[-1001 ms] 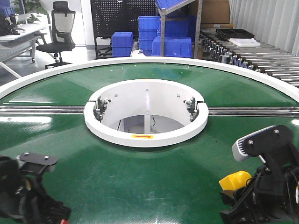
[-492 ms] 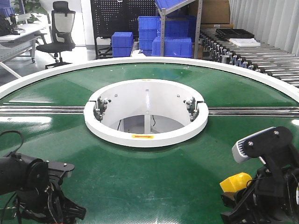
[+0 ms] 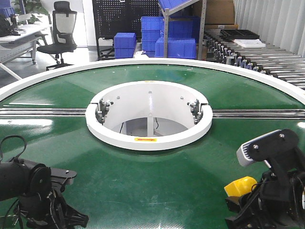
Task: Pick red and yellow blocks into blue bin
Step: 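Lower the left gripper onto the red cube and close it, then lift the red cube off the table with the left gripper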
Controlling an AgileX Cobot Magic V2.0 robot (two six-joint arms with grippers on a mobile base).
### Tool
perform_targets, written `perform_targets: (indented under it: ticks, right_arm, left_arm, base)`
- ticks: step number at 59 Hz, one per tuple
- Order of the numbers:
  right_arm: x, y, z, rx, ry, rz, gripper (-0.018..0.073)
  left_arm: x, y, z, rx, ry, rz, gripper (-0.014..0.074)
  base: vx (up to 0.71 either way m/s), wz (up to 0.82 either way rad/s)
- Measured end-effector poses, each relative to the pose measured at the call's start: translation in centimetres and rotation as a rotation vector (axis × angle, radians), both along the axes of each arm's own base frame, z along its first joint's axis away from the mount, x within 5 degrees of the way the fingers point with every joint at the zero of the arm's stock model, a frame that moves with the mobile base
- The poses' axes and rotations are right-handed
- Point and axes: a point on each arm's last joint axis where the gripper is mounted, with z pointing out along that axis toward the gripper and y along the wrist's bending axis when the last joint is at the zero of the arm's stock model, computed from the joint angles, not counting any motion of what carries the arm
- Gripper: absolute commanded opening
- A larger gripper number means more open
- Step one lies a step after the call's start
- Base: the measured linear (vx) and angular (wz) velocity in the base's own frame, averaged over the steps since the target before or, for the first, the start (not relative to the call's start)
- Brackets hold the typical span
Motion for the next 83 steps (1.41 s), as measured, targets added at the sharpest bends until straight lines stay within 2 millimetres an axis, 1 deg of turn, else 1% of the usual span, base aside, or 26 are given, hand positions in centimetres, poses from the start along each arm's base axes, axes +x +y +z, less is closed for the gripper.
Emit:
perform_targets:
  ticks: [4,9,12,17,22,27,34,40,45,52,56,62,73,83]
  right_arm:
    - [0.0,0.0,0.0,0.0,0.0,0.0,0.0242]
    - [0.0,0.0,0.0,0.0,0.0,0.0,0.0242]
    - [0.0,0.0,0.0,0.0,0.0,0.0,0.0242]
    - [0.0,0.0,0.0,0.0,0.0,0.0,0.0242]
    - [0.0,0.0,0.0,0.0,0.0,0.0,0.0242]
    - [0.0,0.0,0.0,0.0,0.0,0.0,0.0242]
    - [0.0,0.0,0.0,0.0,0.0,0.0,0.0242]
    - [0.0,0.0,0.0,0.0,0.0,0.0,0.0242]
    - [0.0,0.0,0.0,0.0,0.001,0.0,0.0242]
    - [0.0,0.0,0.0,0.0,0.0,0.0,0.0242]
    - [0.0,0.0,0.0,0.0,0.0,0.0,0.0242]
    - [0.0,0.0,0.0,0.0,0.0,0.0,0.0242]
    - [0.0,0.0,0.0,0.0,0.001,0.0,0.0242]
    - [0.0,0.0,0.0,0.0,0.001,0.0,0.0242]
  left_arm:
    - [-0.2,0.0,0.2,0.001,0.01,0.002,0.0304]
    - [-0.6,0.1,1.3,0.001,0.003,-0.001,0.0269]
    - [-0.9,0.1,2.7,-0.008,-0.023,-0.005,0.0246]
    - [-2.0,-0.2,5.9,-0.029,-0.092,-0.03,0.0221]
    - [-4.0,-1.1,9.9,-0.075,-0.192,-0.086,0.0208]
    - [-6.4,-1.7,12.9,-0.104,-0.283,-0.146,0.0209]
    - [-10.2,-1.6,16.3,-0.146,-0.403,-0.198,0.0209]
    - [-13.0,-0.7,18.0,-0.165,-0.473,-0.214,0.0209]
    - [-15.0,0.0,18.4,-0.181,-0.503,-0.212,0.0209]
    - [-17.4,0.9,18.2,-0.195,-0.512,-0.218,0.0209]
    - [-18.4,1.3,17.8,-0.196,-0.512,-0.223,0.0209]
    - [-19.8,1.8,17.6,-0.202,-0.536,-0.226,0.0209]
    - [-20.8,2.2,18.1,-0.215,-0.562,-0.224,0.0212]
    - [-20.9,2.2,18.1,-0.215,-0.56,-0.223,0.0214]
  base:
    - [0.0,0.0]
    - [0.0,0.0]
    - [0.0,0.0]
    - [0.0,0.0]
    - [0.0,0.0]
    - [0.0,0.0]
    - [0.0,0.0]
    - [0.0,0.0]
    - [0.0,0.0]
    - [0.0,0.0]
    - [0.0,0.0]
    - [0.0,0.0]
    - [0.0,0.0]
    - [0.0,0.0]
